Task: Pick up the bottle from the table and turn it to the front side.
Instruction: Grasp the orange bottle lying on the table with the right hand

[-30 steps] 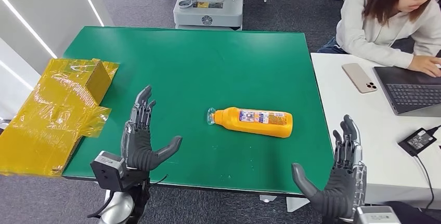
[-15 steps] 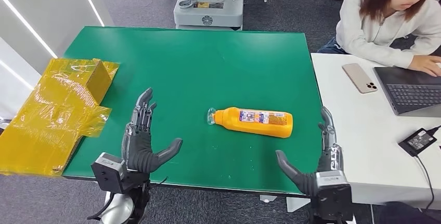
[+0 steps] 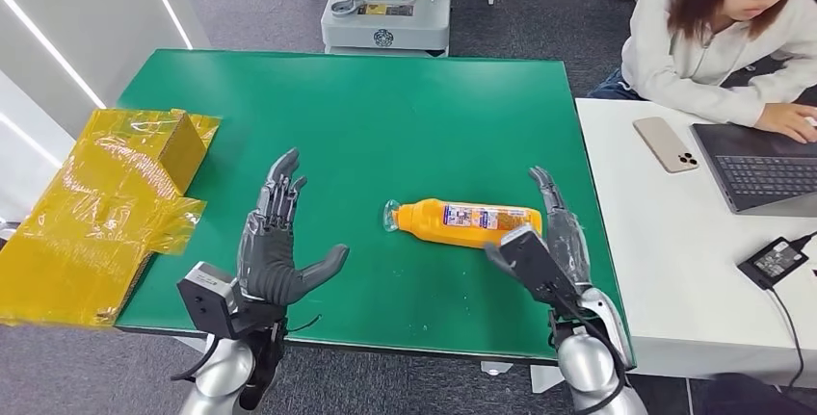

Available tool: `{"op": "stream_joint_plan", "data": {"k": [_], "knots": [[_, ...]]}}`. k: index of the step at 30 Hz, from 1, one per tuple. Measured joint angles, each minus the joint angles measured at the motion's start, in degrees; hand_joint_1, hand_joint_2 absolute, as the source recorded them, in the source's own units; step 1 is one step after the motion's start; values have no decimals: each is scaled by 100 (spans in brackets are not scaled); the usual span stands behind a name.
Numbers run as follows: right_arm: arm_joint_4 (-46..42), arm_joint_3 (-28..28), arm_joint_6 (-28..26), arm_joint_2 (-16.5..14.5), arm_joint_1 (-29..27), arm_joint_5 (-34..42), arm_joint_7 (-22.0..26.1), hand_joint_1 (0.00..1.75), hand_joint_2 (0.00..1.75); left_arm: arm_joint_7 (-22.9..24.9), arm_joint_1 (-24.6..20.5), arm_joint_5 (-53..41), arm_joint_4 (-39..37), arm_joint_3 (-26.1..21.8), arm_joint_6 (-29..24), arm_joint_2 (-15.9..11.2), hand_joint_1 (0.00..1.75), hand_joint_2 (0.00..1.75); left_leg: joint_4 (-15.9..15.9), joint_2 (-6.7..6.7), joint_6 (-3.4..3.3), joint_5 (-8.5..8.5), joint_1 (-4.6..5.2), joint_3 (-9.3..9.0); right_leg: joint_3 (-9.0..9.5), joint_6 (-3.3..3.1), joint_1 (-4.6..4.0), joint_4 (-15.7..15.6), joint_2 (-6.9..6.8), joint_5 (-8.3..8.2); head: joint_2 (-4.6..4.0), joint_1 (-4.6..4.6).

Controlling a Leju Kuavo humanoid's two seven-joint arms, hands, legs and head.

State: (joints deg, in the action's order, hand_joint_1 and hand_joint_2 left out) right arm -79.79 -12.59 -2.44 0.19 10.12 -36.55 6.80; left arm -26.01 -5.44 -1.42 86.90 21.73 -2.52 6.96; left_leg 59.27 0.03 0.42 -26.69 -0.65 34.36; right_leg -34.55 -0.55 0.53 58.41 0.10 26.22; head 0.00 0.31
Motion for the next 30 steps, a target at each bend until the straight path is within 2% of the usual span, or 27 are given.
{"op": "stream_joint_plan", "data": {"k": [5,15,21,30], "knots": [[943,-389,286,433,718,-62,-292,0,175,0,-175,153,-222,98,-11,-78,0,175,1,-1,0,0,0,0,0,0,0,0,-1,0,0,-1],[2306,-1181,790,1217,1721,175,-378,0,175,2,-446,418,-566,233,19,-203,0,175,6,-7,0,0,1,2,-1,3,1,-1,-4,-2,0,-1],[2774,-1604,787,1528,1825,550,-261,0,175,-32,-690,531,-865,307,34,-265,0,175,7,-9,0,0,0,3,-1,4,1,0,-4,-2,0,0],[3079,-2051,575,1655,1732,813,-178,0,175,-24,-943,543,-1039,310,-38,-362,0,175,6,-5,0,-1,0,-1,-1,3,1,0,0,-2,0,-1]]}}
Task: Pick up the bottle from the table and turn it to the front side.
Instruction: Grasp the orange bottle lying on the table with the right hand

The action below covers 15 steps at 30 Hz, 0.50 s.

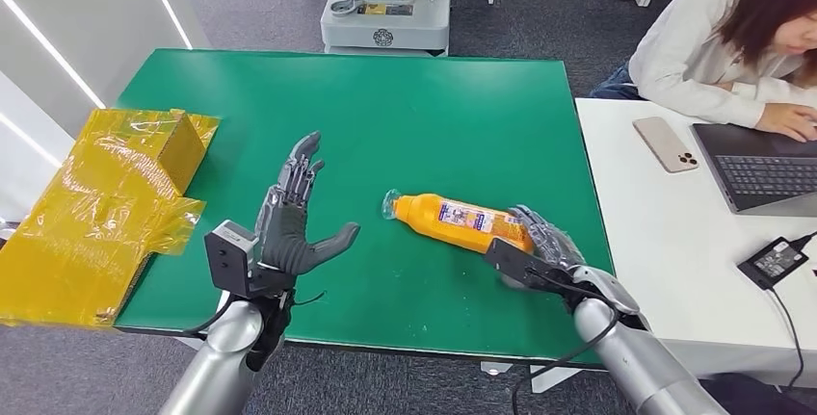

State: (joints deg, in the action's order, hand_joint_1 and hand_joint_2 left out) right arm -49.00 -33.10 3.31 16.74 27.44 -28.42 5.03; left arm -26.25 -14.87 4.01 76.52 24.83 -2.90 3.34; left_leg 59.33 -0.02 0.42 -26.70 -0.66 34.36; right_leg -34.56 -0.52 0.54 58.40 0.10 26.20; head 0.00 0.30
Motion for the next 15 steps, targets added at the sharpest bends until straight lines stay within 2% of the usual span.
{"op": "stream_joint_plan", "data": {"k": [11,15], "knots": [[-329,-161,-618,180,-244,38,21,0,175,0,-138,-471,-74,20,-58,-133,0,175,2,0,0,0,2,2,1,2,0,0,0,-1,0,-1],[-588,-157,-657,211,-269,44,-9,0,175,-1,-138,-480,-75,20,-24,-144,0,175,2,0,0,0,2,4,0,2,0,1,0,-1,0,0]]}}
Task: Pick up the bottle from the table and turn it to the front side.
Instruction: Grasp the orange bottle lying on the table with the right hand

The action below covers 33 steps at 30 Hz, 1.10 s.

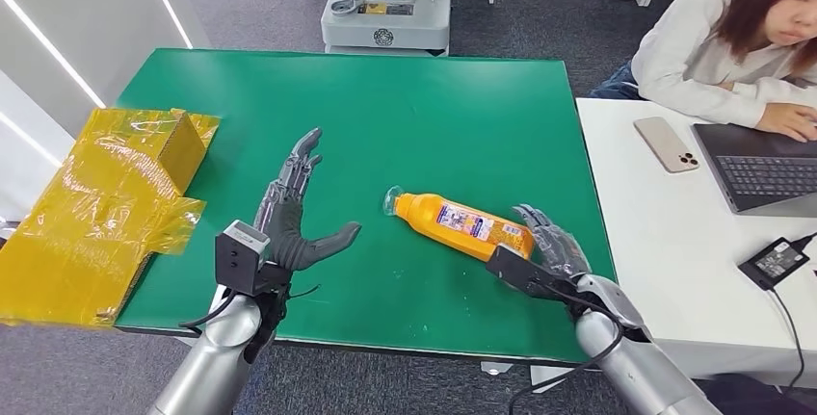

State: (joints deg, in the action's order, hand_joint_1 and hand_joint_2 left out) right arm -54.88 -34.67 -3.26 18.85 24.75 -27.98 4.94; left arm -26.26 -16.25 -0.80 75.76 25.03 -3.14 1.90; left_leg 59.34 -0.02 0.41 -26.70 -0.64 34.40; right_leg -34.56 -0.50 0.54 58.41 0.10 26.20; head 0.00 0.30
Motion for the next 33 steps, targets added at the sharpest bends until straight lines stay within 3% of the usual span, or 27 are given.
{"op": "stream_joint_plan", "data": {"k": [9,24,33], "knots": [[-482,25,69,5,396,111,-49,0,175,-8,3,64,-44,2,69,5,0,175,0,0,-3,3,-1,-2,2,1,0,2,-2,-1,0,1],[-579,20,84,-18,509,204,35,0,175,-12,4,64,-46,2,69,7,0,175,0,-1,-4,3,0,5,1,1,0,3,-2,-2,0,1],[34,-344,702,-679,1603,309,-339,0,175,-85,-72,53,-146,19,199,33,0,175,0,14,0,6,-3,-7,-2,-4,-1,8,15,-7,0,4]]}}
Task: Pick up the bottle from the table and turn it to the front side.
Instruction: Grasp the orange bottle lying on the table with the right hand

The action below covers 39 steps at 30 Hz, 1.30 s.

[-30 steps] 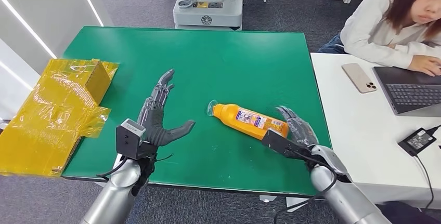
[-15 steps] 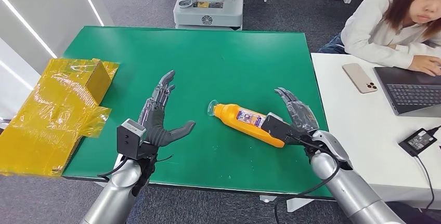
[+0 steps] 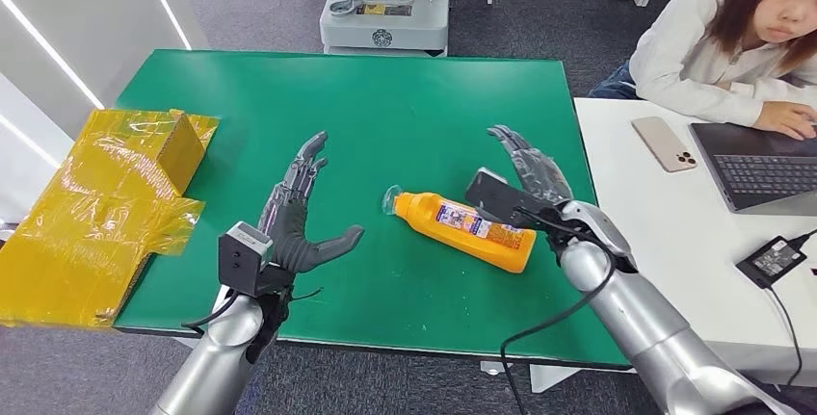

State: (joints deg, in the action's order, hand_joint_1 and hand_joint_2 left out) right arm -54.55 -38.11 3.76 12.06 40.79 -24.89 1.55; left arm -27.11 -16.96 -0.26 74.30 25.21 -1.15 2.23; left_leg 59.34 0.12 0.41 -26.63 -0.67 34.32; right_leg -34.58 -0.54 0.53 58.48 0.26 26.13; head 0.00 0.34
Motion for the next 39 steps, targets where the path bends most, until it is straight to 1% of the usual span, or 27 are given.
{"op": "stream_joint_plan", "data": {"k": [3,4,7,8,13,16,19,24,30,39], "knots": [[34,-19,18,-23,23,-7,-14,0,175,1,-7,0,-3,2,4,1,0,175,0,0,0,0,0,0,0,0,0,0,0,0,0,1],[243,-140,161,-149,132,-61,-70,0,175,24,-39,8,-23,16,18,9,0,175,-1,-2,1,1,-1,0,1,0,0,0,-2,0,0,-1],[1400,-787,695,-740,616,-205,-208,0,175,102,-138,62,-134,74,39,33,0,175,-2,-9,5,4,-1,6,1,0,-2,1,-9,1,0,-4],[1644,-912,733,-836,699,-190,-184,0,175,104,-140,75,-157,80,31,32,0,175,-2,-9,4,4,0,8,1,0,-2,1,-9,1,0,-5],[2089,-1085,669,-1010,888,-82,-52,0,175,89,-140,105,-184,86,8,28,0,175,0,-11,4,3,1,8,2,1,-1,-4,-11,0,0,-4],[2249,-1162,715,-1070,947,-73,-41,0,175,86,-139,109,-184,86,0,28,0,175,1,-13,4,3,1,9,2,1,-1,-4,-14,0,0,-4],[2372,-1247,914,-1109,1001,-79,-115,0,175,86,-140,107,-185,86,1,32,0,175,1,-12,4,3,1,8,1,1,-1,-4,-13,0,0,-4],[2480,-1397,1147,-1080,1092,-172,-229,0,175,78,-103,115,-204,86,-24,28,0,175,2,-12,4,3,1,8,1,1,-1,-3,-13,0,0,-3],[2503,-1534,1206,-953,1156,-262,-258,0,175,16,46,116,-206,84,-85,3,0,175,2,-12,4,3,1,9,1,1,-1,-4,-13,0,0,-4],[2500,-1646,1208,-892,1183,-331,-432,0,175,9,207,64,-195,54,-123,-9,0,175,2,-12,3,3,1,8,2,1,-1,-3,-13,0,0,-4]]}}
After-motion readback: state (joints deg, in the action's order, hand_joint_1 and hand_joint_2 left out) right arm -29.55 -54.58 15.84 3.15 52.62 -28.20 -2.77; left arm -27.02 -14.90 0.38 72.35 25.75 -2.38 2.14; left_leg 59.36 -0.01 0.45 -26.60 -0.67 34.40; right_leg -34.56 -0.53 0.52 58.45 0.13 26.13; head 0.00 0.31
